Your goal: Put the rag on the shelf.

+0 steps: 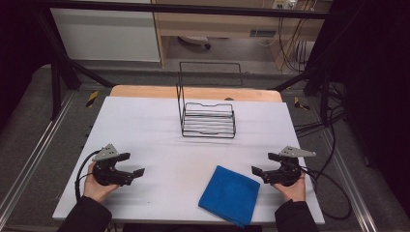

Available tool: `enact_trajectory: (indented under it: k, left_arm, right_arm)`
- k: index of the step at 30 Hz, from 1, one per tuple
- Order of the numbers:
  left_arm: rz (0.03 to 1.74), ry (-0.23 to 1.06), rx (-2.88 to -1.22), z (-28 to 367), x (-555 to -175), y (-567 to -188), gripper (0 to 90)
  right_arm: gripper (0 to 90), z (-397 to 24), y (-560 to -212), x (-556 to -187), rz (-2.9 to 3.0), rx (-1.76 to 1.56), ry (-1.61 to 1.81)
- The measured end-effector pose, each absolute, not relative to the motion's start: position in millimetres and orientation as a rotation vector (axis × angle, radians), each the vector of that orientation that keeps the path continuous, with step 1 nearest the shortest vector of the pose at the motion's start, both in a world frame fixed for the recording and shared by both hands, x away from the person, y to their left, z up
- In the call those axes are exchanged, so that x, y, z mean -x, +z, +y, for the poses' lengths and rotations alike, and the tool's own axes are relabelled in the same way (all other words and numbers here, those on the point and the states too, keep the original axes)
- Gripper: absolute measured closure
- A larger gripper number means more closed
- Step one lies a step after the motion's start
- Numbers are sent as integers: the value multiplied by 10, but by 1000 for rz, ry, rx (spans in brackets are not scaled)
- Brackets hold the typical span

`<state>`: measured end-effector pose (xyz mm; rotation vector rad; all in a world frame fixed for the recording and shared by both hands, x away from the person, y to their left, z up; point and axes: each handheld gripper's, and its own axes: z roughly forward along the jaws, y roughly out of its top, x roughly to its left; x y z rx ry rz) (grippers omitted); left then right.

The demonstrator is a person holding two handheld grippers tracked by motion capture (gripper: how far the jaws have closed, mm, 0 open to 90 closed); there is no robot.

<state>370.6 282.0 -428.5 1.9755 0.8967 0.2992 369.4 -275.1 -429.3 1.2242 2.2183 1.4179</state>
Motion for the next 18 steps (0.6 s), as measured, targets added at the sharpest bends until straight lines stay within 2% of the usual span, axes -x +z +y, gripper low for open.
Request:
enact_trajectory:
  k: [11, 18]
  left_arm:
    - [886, 291, -1989, 2719, -3684, -4278, 80]
    - [895, 294, -1995, 2710, -3686, -4293, 81]
  right_arm:
    - [69, -2635, -4282, -3702, 2259, -1205, 1386]
    - [211, -2338, -4267, -3752, 2365, -1140, 1424]
